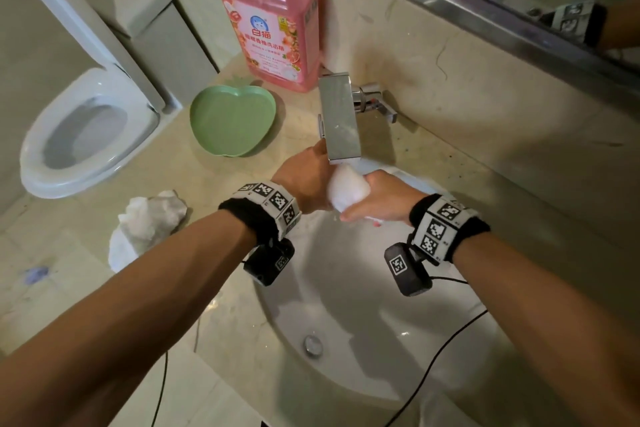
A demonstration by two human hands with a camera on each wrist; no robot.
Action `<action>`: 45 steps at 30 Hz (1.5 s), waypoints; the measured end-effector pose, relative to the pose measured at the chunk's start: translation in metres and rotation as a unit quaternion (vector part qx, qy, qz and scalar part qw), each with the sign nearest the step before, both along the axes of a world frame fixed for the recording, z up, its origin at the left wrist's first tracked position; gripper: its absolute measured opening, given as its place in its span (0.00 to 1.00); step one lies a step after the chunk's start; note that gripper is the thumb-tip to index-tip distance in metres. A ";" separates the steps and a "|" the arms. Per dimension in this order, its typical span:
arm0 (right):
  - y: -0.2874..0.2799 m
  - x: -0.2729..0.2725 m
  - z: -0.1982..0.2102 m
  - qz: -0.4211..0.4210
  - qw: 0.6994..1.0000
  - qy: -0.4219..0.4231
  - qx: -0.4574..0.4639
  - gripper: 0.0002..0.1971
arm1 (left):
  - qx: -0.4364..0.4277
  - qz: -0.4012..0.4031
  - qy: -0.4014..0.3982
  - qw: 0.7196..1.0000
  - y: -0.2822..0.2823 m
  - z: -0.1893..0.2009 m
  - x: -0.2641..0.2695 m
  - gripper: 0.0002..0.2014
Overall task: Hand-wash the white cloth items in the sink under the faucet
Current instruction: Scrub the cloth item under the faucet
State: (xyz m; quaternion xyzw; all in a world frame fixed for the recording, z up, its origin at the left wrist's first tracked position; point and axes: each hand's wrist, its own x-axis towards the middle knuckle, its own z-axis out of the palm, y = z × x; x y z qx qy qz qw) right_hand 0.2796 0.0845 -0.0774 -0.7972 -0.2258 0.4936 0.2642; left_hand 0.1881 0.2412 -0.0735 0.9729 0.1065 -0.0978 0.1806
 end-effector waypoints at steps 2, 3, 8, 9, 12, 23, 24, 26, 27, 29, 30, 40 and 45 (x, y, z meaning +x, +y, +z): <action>0.002 -0.001 -0.002 0.074 0.990 -0.120 -0.015 0.31 | 0.072 0.022 0.061 0.995 0.000 -0.003 0.003 0.28; 0.002 -0.001 -0.003 0.102 0.978 -0.182 -0.009 0.34 | 0.089 0.021 0.079 0.993 -0.001 -0.005 0.005 0.26; -0.001 0.003 -0.008 0.185 0.925 -0.332 -0.010 0.24 | 0.147 -0.016 0.116 0.982 -0.015 -0.014 0.014 0.19; -0.001 0.004 -0.008 0.207 0.911 -0.356 -0.021 0.21 | 0.149 -0.026 0.122 0.981 -0.017 -0.016 0.015 0.18; -0.003 0.002 -0.006 0.258 0.870 -0.418 -0.045 0.13 | 0.116 -0.046 0.125 0.984 -0.020 -0.019 0.018 0.20; 0.005 0.013 -0.002 0.094 0.980 -0.150 0.094 0.33 | -0.148 0.059 0.060 0.985 0.012 -0.002 -0.007 0.32; 0.005 0.011 -0.003 0.080 0.983 -0.124 0.108 0.31 | -0.157 0.054 0.067 0.984 0.015 0.001 -0.012 0.33; 0.006 0.009 -0.004 0.049 0.985 -0.089 0.140 0.23 | -0.196 0.063 0.094 0.974 0.021 0.006 -0.024 0.35; 0.006 0.008 -0.005 0.041 0.986 -0.074 0.147 0.22 | -0.222 0.077 0.100 0.967 0.025 0.008 -0.031 0.34; 0.010 0.006 -0.006 0.035 0.992 -0.046 0.114 0.25 | -0.241 0.095 0.094 0.961 0.032 0.012 -0.044 0.30; 0.013 0.004 -0.008 0.032 0.995 -0.028 0.087 0.28 | -0.231 0.097 0.087 0.964 0.035 0.012 -0.050 0.28; 0.024 -0.005 -0.001 -0.006 0.990 -0.095 0.102 0.18 | -0.141 0.159 0.092 0.973 0.029 0.003 -0.048 0.25; 0.009 0.002 0.011 -0.053 0.981 -0.095 0.158 0.19 | -0.285 0.165 0.170 0.929 0.011 -0.007 -0.020 0.38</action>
